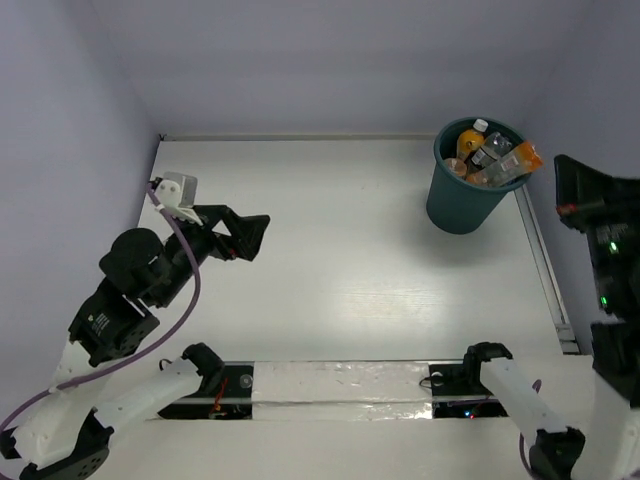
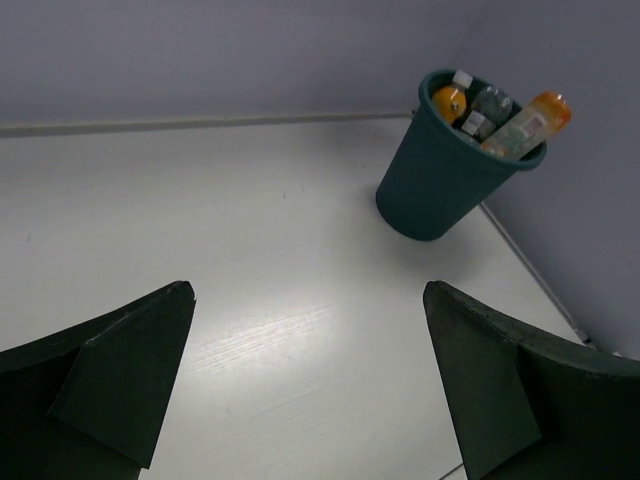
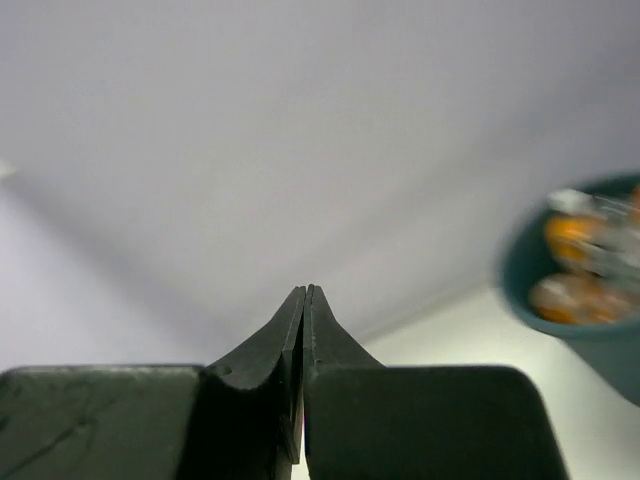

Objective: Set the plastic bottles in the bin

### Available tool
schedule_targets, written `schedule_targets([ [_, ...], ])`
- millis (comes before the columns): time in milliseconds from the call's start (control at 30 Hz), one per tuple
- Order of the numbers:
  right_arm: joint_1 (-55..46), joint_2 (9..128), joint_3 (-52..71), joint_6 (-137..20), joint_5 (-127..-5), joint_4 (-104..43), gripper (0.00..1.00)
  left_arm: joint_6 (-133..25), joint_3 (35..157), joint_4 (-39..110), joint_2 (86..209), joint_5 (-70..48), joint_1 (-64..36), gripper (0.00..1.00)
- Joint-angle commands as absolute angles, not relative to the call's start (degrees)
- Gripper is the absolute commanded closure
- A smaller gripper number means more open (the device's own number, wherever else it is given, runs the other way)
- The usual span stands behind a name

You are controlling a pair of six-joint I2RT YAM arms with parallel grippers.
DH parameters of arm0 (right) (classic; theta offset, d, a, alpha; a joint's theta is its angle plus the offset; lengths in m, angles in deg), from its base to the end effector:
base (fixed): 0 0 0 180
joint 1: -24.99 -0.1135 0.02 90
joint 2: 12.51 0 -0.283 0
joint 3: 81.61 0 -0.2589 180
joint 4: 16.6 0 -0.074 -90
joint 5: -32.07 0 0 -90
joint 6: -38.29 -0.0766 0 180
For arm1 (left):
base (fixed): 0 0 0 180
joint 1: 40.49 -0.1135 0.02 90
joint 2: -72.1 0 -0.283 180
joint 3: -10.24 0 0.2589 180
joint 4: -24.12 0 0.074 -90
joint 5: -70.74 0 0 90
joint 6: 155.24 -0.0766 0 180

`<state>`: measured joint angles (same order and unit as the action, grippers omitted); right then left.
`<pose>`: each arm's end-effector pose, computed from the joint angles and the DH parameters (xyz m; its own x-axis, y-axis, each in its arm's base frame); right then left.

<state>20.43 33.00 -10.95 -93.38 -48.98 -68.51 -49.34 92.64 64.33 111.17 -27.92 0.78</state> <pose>0.0830 -0.0053 0.5787 0.2025 0.6750 -0.7095 -0.0822 0.7337 0.6745 0.1114 -0.0824 0.4777 -0.1083 -0.2653 -0.9581 0.5297 0.8002 -0.2814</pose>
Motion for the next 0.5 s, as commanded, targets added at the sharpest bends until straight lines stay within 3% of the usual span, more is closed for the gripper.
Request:
schedule_targets([
  [0, 20.1, 27.8, -5.6, -96.6, -66.7, -53.4, 0.98, -49.1, 98.0, 60.8, 111.1, -32.5, 1.1, 0.01],
  [133, 20.1, 25.0, -6.9, -94.6, -70.0, -54.8, 0.90, -48.4, 102.0, 59.3, 113.9, -34.7, 1.1, 0.01],
  [233, 20.1, 25.9, -10.5, -92.4, -71.4, -55.6, 0.59, -49.2, 105.4, 57.6, 116.1, -36.0, 1.1, 0.01],
  [267, 20.1, 26.9, -11.8, -92.1, -70.1, -58.0, 0.42, -49.3, 106.3, 57.4, 116.9, -36.1, 1.1, 0.01],
  [333, 20.1, 27.5, -14.7, -89.8, -70.0, -59.6, 0.28, -49.6, 109.9, 57.8, 119.6, -36.7, 1.1, 0.01],
  [467, 20.1, 27.0, -14.9, -86.3, -70.9, -61.8, 0.25, -48.7, 115.6, 59.7, 124.0, -35.8, 1.1, 0.01],
])
